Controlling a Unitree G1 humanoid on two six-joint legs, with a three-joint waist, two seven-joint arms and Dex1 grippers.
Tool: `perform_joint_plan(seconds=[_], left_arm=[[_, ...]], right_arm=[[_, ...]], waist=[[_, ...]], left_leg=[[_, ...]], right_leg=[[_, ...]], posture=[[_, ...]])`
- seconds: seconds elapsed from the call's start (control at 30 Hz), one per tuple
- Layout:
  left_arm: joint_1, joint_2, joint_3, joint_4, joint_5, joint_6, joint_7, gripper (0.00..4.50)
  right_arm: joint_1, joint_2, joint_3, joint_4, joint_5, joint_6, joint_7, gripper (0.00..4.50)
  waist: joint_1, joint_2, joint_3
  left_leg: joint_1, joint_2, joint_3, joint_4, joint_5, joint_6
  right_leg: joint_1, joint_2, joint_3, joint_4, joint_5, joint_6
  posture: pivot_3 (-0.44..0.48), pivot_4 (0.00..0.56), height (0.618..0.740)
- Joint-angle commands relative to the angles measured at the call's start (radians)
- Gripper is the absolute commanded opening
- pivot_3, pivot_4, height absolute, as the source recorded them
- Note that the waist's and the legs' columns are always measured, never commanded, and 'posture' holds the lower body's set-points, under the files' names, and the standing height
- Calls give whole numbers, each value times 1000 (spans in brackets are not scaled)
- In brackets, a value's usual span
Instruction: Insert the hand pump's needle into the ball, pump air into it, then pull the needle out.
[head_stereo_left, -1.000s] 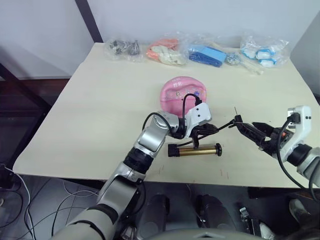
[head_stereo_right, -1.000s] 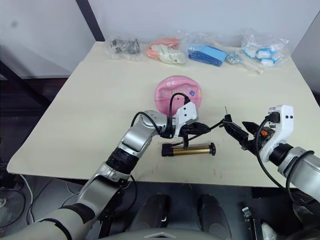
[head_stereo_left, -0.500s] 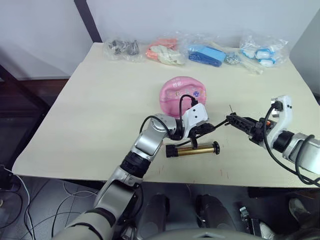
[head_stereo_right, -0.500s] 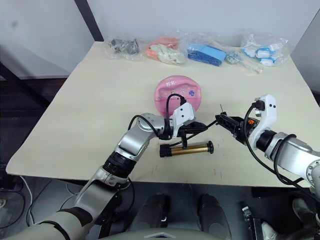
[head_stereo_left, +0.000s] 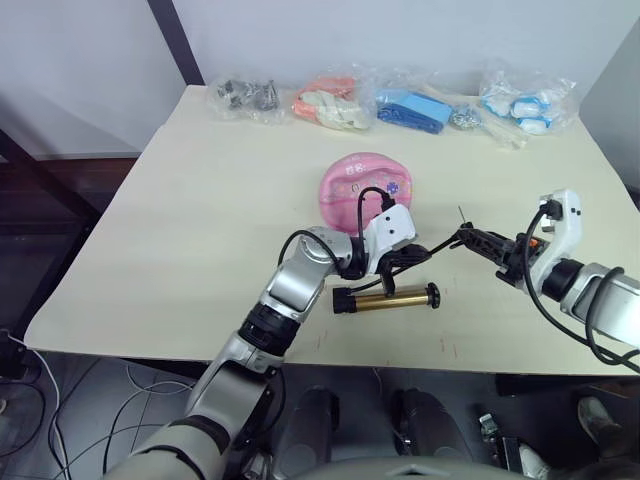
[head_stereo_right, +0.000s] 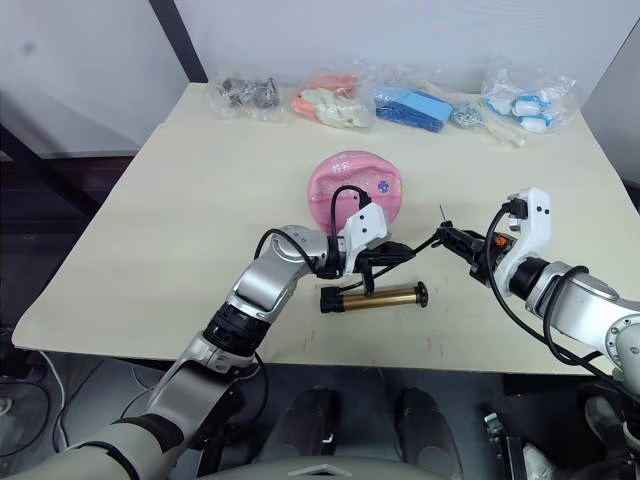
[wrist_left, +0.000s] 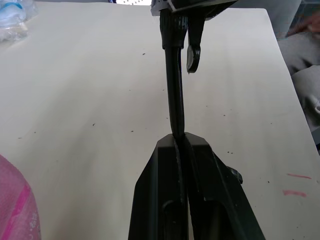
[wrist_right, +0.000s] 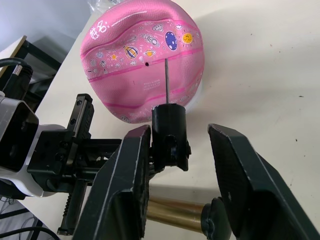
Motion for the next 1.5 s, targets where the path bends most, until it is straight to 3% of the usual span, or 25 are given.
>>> perform_joint_plan(seconds=[0.03, 0.87, 1.03, 1.47, 1.5], left_arm=[[-3, -4, -7, -45, -21, -5, 4, 0], [-4, 8, -12, -60, -45, 21, 22, 0], [-3, 8, -15, -62, -46, 21, 20, 0], [10, -14, 34, -32, -102, -35, 16, 0], [12, -8, 43, -44, -115, -33, 7, 336]], right_arm=[[-24, 5, -14, -12, 2, -7, -3, 1821], [-19, 25, -17, -19, -5, -7, -1, 1821], [-29, 39, -10, -17, -15, -8, -2, 306], [-51, 56, -1, -10, -18, -2, -25, 313], [-54, 55, 0, -9, -15, 0, -30, 313]], waist=[[0, 0, 0], [0, 0, 0], [0, 0, 0], [0, 0, 0], [0, 0, 0]], left_leg=[[0, 0, 0, 0, 0, 0], [0, 0, 0, 0, 0, 0], [0, 0, 0, 0, 0, 0], [0, 0, 0, 0, 0, 0], [0, 0, 0, 0, 0, 0]], right_leg=[[0, 0, 0, 0, 0, 0], [0, 0, 0, 0, 0, 0], [0, 0, 0, 0, 0, 0], [0, 0, 0, 0, 0, 0], [0, 0, 0, 0, 0, 0]], posture=[[0, 150, 740], [0, 150, 740], [0, 150, 740], [0, 150, 740], [0, 150, 740]])
